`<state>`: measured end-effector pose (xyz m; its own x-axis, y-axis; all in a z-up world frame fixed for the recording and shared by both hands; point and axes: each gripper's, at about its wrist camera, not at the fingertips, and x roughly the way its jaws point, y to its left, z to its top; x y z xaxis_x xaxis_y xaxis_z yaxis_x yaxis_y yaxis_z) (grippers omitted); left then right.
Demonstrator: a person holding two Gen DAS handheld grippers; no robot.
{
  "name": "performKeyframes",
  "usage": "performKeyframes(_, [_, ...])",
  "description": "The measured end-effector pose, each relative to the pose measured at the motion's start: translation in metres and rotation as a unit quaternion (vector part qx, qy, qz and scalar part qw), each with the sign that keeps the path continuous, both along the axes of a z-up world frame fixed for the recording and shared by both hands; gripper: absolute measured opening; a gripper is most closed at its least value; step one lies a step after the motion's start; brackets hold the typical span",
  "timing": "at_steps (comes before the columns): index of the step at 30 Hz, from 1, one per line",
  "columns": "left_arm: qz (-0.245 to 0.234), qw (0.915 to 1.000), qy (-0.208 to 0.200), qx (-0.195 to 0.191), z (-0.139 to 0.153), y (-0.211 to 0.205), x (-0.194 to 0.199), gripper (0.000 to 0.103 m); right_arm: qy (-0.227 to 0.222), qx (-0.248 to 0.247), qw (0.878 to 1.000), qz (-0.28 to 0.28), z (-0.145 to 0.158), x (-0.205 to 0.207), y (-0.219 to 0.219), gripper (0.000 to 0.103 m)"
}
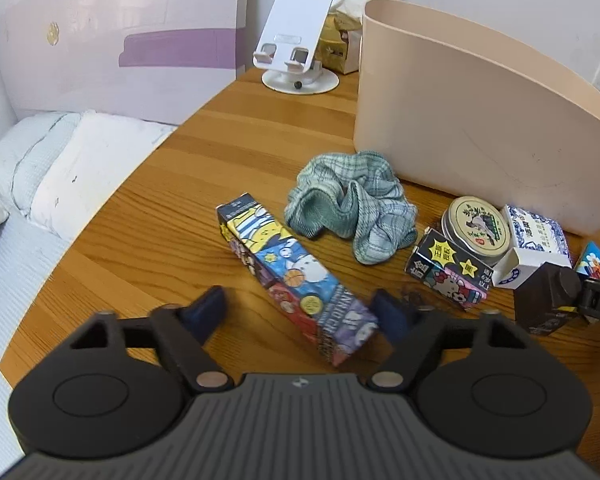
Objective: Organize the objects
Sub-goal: 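Close the left gripper on the long cartoon box while the right gripper grasps the blue tissue pack, then lift both items over the basket and open both grippers to drop them inside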
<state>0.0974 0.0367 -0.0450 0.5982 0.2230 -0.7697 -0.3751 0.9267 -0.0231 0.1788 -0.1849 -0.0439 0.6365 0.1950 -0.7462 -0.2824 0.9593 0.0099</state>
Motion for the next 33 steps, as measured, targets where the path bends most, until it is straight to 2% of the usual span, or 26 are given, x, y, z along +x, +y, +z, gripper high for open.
performKeyframes(2, [0.002, 1.0000, -0.003, -0.005, 0.001, 0.004, 0.000, 0.071, 0.000, -0.003, 1.000, 0.017, 0.000, 0.003, -0.004, 0.103])
performKeyframes(5, [0.001, 0.9999, -0.006, -0.011, 0.002, 0.010, -0.001, 0.060, 0.002, -0.003, 0.999, 0.054, 0.000, 0.008, -0.012, 0.103])
performKeyframes(7, [0.000, 0.9999, -0.009, -0.013, 0.003, 0.013, -0.003, 0.045, 0.002, -0.004, 0.998, 0.068, 0.000, 0.009, -0.017, 0.101])
performKeyframes(8, [0.001, 0.9999, -0.010, -0.013, 0.003, 0.015, -0.004, 0.043, -0.002, -0.005, 0.997, 0.074, 0.000, 0.007, -0.019, 0.095])
performKeyframes(10, [0.003, 0.9997, -0.013, -0.019, 0.003, 0.018, -0.006, 0.030, -0.009, 0.001, 0.997, 0.081, 0.002, 0.002, -0.021, 0.085])
performKeyframes(11, [0.003, 0.9996, -0.014, -0.024, 0.004, 0.019, -0.008, 0.029, -0.013, 0.002, 0.997, 0.082, 0.002, -0.001, -0.022, 0.076])
performKeyframes(12, [0.004, 0.9995, -0.015, -0.029, 0.004, 0.020, -0.008, 0.026, -0.016, 0.004, 0.997, 0.081, 0.004, -0.004, -0.023, 0.075])
performKeyframes(22, [-0.003, 0.9992, -0.020, -0.035, 0.009, 0.018, -0.018, 0.025, -0.018, 0.021, 0.998, 0.049, 0.012, -0.027, -0.032, 0.074])
performKeyframes(33, [-0.012, 0.9960, -0.083, -0.031, 0.057, 0.021, -0.032, 0.025, -0.088, 0.060, 0.993, 0.055, 0.081, -0.043, -0.035, 0.074])
